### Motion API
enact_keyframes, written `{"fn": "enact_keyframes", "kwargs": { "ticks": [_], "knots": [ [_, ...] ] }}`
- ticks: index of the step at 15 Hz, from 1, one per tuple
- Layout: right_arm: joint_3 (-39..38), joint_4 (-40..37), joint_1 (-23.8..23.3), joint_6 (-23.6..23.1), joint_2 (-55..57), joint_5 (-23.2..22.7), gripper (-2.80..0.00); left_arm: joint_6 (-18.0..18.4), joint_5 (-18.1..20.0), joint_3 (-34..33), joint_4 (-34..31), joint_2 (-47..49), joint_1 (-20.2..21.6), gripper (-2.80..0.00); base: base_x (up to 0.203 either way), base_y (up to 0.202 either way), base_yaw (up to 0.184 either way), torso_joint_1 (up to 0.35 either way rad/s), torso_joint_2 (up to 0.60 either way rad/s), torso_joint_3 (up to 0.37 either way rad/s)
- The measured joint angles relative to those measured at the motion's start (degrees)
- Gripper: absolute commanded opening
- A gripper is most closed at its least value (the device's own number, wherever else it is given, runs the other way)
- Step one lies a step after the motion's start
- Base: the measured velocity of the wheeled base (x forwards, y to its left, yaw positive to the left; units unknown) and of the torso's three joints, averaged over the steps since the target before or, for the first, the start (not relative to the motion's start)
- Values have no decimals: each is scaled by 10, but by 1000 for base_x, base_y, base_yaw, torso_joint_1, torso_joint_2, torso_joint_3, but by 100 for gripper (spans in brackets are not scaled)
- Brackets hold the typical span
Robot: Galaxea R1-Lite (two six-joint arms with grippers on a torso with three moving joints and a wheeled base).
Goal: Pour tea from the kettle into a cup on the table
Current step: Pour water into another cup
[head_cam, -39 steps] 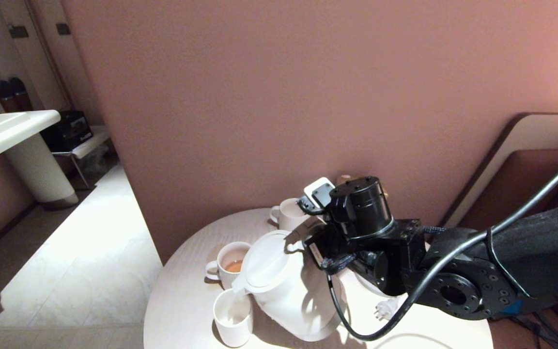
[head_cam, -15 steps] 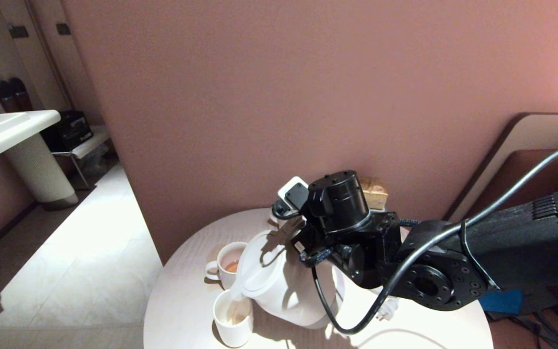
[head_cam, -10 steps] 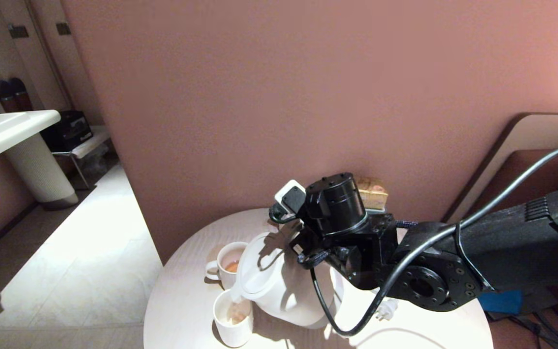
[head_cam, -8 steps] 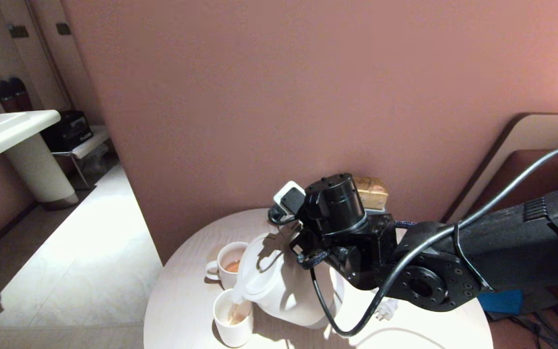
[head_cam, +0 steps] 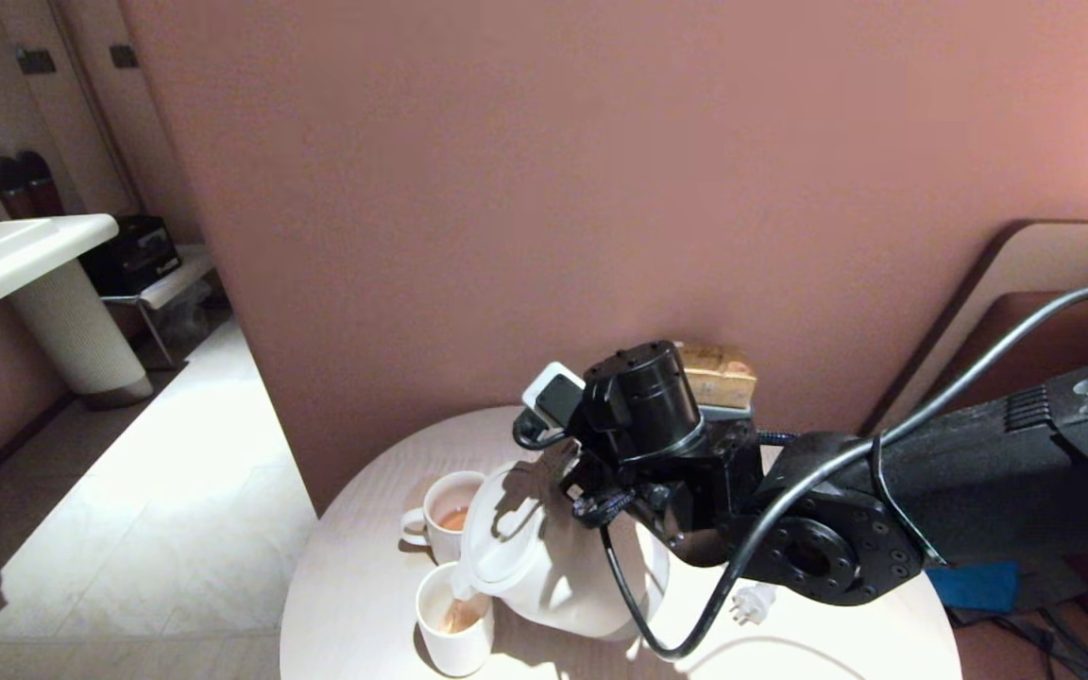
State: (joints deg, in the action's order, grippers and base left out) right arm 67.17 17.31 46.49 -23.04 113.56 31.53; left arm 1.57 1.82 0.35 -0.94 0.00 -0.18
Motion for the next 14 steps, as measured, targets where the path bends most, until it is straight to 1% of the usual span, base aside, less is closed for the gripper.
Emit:
{"fn": "enact_keyframes", "kwargs": {
  "ticks": [14],
  "knots": [
    [17, -21, 7, -15, 0, 6, -280, 0, 0, 0, 0, 0, 0, -280, 0, 0, 0, 0, 0, 0]
  ]
}}
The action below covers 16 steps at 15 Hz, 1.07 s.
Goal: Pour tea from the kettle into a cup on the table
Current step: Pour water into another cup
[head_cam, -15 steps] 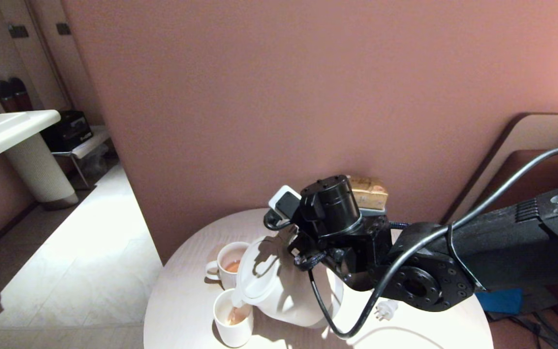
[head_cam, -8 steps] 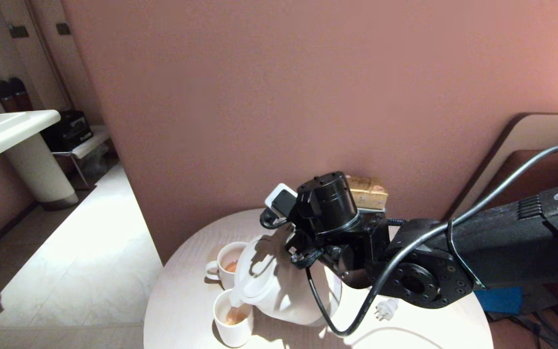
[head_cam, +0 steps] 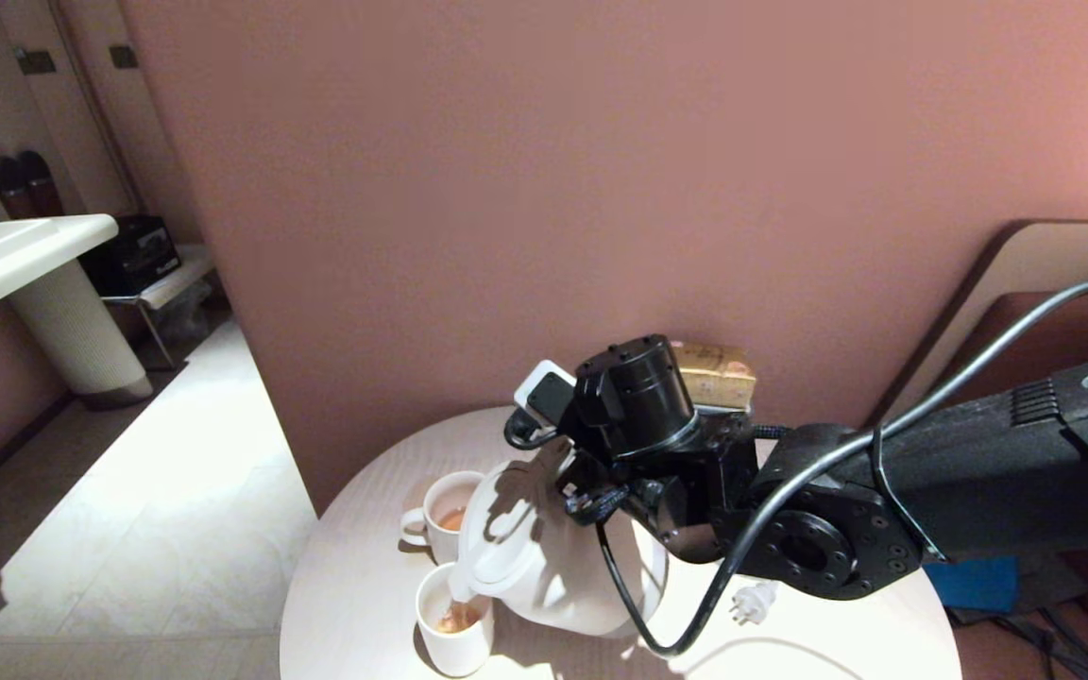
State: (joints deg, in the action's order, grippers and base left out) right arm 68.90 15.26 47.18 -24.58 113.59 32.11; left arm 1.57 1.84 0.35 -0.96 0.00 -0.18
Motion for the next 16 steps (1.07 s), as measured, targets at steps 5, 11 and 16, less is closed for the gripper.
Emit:
{"fn": "enact_keyframes", "kwargs": {
  "ticks": [5, 11, 16],
  "knots": [
    [8, -9, 1, -4, 0, 4, -280, 0, 0, 0, 0, 0, 0, -280, 0, 0, 0, 0, 0, 0],
    [16, -16, 1, -9, 0, 10, -280, 0, 0, 0, 0, 0, 0, -280, 0, 0, 0, 0, 0, 0],
    [21, -24, 1, -10, -1, 12, -280, 0, 0, 0, 0, 0, 0, -280, 0, 0, 0, 0, 0, 0]
  ]
}}
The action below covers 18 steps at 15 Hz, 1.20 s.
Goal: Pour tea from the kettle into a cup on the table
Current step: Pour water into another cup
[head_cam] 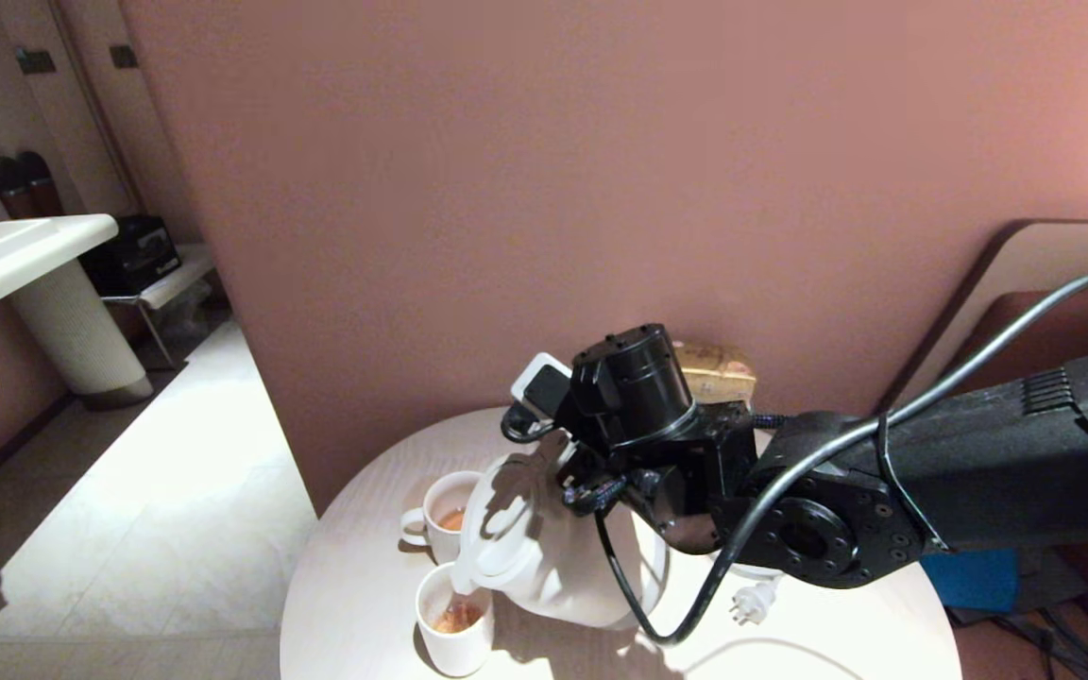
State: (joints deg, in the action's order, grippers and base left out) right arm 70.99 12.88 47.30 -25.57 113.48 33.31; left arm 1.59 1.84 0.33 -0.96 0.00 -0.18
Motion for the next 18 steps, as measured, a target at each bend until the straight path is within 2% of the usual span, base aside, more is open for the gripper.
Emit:
{"fn": "enact_keyframes", "kwargs": {
  "ticks": [11, 18],
  "knots": [
    [11, -2, 2, -10, 0, 4, -280, 0, 0, 0, 0, 0, 0, -280, 0, 0, 0, 0, 0, 0],
    [-30, 13, 2, 25, 0, 3, -280, 0, 0, 0, 0, 0, 0, -280, 0, 0, 0, 0, 0, 0]
  ]
}}
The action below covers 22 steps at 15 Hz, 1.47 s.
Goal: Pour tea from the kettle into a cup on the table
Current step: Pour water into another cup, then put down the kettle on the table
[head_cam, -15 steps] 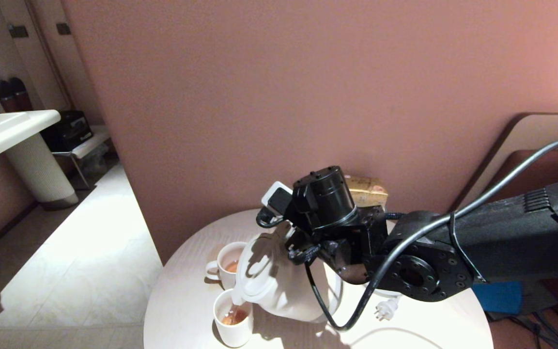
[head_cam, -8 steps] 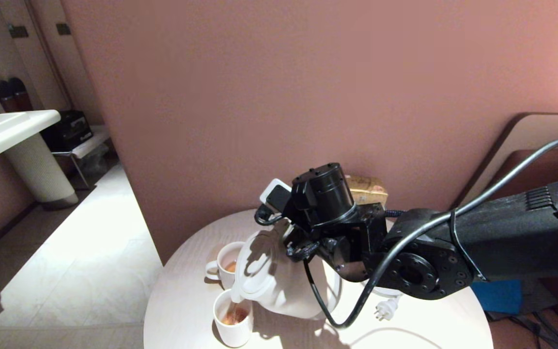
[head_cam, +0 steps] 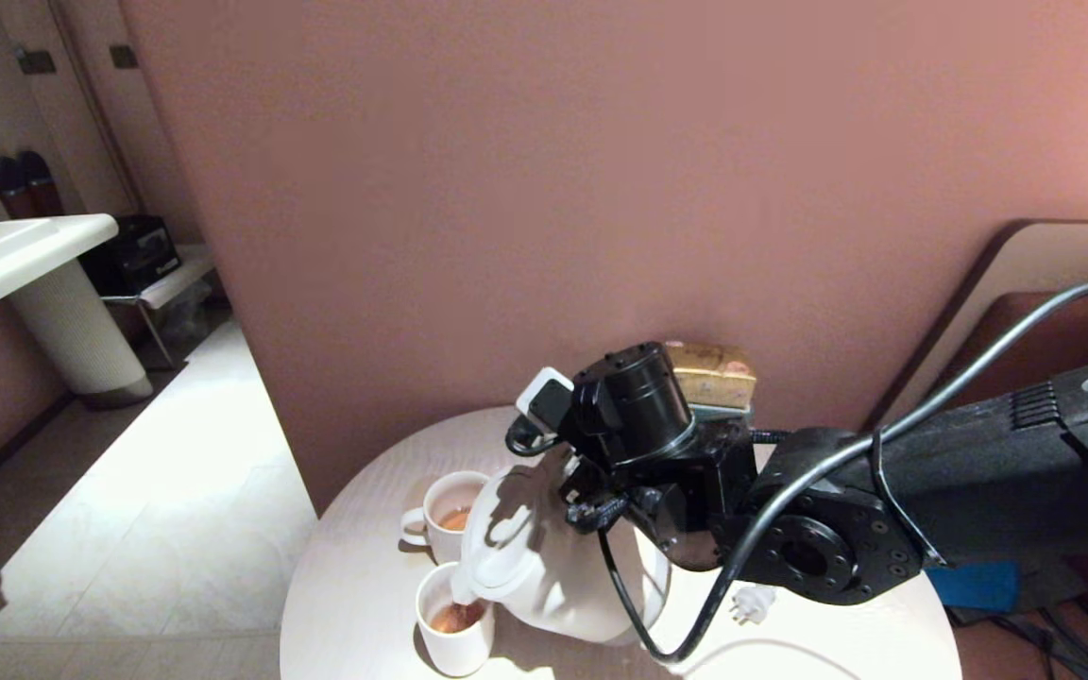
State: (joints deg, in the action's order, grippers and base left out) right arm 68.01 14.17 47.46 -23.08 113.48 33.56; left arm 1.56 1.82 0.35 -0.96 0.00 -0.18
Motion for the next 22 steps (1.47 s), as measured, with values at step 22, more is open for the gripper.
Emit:
{"fn": "enact_keyframes", "kwargs": {
  "ticks": [22],
  "knots": [
    [-320, 286, -344, 205, -111, -195, -280, 0, 0, 0, 0, 0, 0, -280, 0, 0, 0, 0, 0, 0]
  ]
}}
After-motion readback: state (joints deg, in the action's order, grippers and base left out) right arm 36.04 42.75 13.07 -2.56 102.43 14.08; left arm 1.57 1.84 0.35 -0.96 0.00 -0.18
